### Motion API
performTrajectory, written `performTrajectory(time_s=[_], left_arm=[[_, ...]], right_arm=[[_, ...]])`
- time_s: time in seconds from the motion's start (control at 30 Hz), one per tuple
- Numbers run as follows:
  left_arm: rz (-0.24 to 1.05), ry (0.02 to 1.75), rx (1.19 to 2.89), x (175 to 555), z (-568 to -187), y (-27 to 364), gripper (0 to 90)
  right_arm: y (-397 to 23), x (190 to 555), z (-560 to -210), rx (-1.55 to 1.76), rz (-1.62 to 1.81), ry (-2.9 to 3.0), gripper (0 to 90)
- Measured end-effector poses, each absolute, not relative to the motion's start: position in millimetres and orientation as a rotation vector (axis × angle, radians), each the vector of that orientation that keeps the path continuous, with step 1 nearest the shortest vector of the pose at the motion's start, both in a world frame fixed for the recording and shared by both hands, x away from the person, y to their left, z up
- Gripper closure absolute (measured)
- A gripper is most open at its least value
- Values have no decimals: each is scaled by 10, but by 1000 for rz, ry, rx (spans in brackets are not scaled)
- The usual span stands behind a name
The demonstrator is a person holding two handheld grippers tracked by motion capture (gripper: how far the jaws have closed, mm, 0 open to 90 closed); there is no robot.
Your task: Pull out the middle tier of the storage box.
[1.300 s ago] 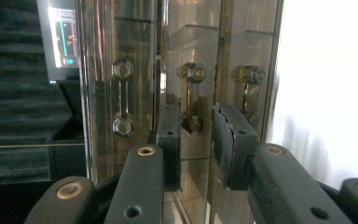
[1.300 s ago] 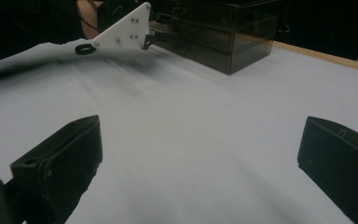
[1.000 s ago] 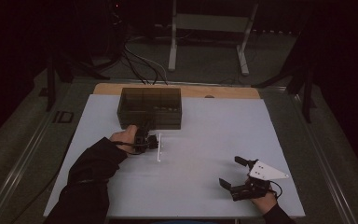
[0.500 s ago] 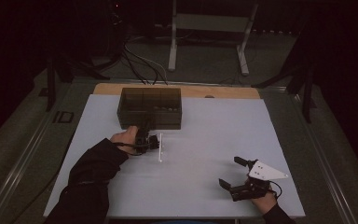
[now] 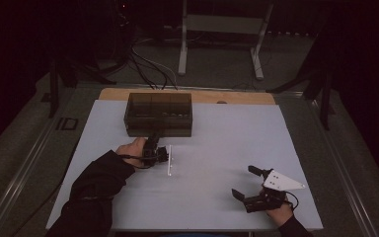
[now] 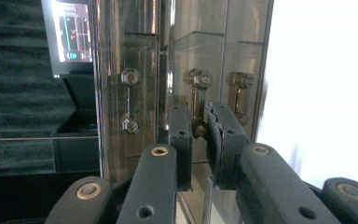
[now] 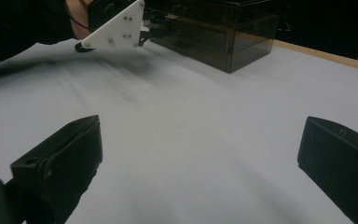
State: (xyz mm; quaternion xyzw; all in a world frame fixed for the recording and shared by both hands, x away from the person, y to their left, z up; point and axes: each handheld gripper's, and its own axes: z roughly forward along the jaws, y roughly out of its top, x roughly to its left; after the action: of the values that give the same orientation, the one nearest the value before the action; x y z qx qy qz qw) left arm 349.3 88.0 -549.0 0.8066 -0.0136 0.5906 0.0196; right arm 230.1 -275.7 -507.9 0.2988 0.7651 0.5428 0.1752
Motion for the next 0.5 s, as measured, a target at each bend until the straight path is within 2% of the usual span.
performTrajectory(time_s=[0.5], left_arm=[[1814,-40,2511,3382,-5475,873,826]], right_arm=[[-2749,2302,-5082,848,1536,2172,0]])
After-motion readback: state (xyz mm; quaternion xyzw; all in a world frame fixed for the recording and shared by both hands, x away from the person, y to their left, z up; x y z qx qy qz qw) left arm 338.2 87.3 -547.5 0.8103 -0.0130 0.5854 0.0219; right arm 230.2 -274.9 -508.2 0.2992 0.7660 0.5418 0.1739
